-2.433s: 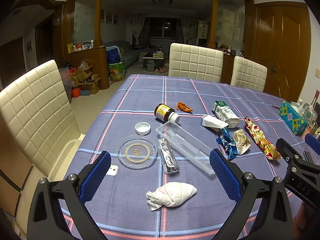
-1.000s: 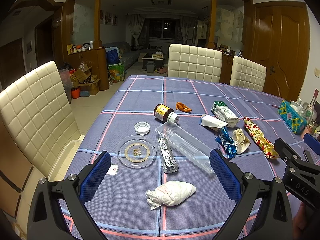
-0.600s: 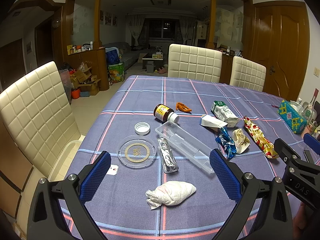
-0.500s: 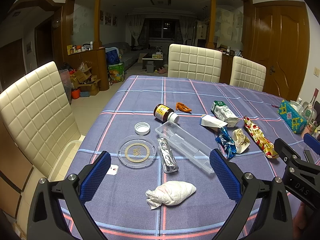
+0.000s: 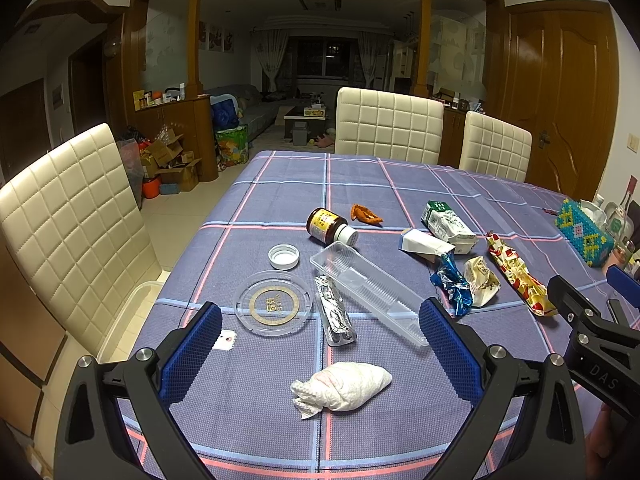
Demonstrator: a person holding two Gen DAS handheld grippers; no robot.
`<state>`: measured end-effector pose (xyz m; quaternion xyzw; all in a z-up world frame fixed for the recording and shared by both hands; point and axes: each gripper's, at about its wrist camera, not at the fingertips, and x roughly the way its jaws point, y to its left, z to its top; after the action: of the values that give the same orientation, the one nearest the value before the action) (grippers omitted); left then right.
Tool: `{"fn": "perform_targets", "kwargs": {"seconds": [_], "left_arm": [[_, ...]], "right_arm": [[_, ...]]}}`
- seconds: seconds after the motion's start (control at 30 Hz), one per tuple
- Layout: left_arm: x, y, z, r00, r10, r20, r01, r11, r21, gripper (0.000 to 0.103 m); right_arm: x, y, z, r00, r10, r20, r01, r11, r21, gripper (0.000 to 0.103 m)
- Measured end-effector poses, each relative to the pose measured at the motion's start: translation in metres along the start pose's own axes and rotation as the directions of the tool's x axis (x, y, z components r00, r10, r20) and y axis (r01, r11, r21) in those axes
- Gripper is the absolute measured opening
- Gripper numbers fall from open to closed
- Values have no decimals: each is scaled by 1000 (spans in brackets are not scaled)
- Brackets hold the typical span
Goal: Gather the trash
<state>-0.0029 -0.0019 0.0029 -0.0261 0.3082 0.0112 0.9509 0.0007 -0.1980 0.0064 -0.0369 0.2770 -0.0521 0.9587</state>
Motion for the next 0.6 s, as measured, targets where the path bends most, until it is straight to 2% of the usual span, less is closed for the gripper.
{"fn": "perform_targets", "kwargs": {"seconds": [0.3, 0.6], "left_arm": [[4, 0, 1, 1000, 0, -22, 0, 1000, -10, 97], [31, 5, -1, 997, 19, -73, -21, 1000, -22, 97]], "right_arm": [[6, 6, -4, 999, 9, -31, -9, 1000, 6, 100], [36, 2, -8, 995, 22, -95, -21, 1000, 7, 100]]}}
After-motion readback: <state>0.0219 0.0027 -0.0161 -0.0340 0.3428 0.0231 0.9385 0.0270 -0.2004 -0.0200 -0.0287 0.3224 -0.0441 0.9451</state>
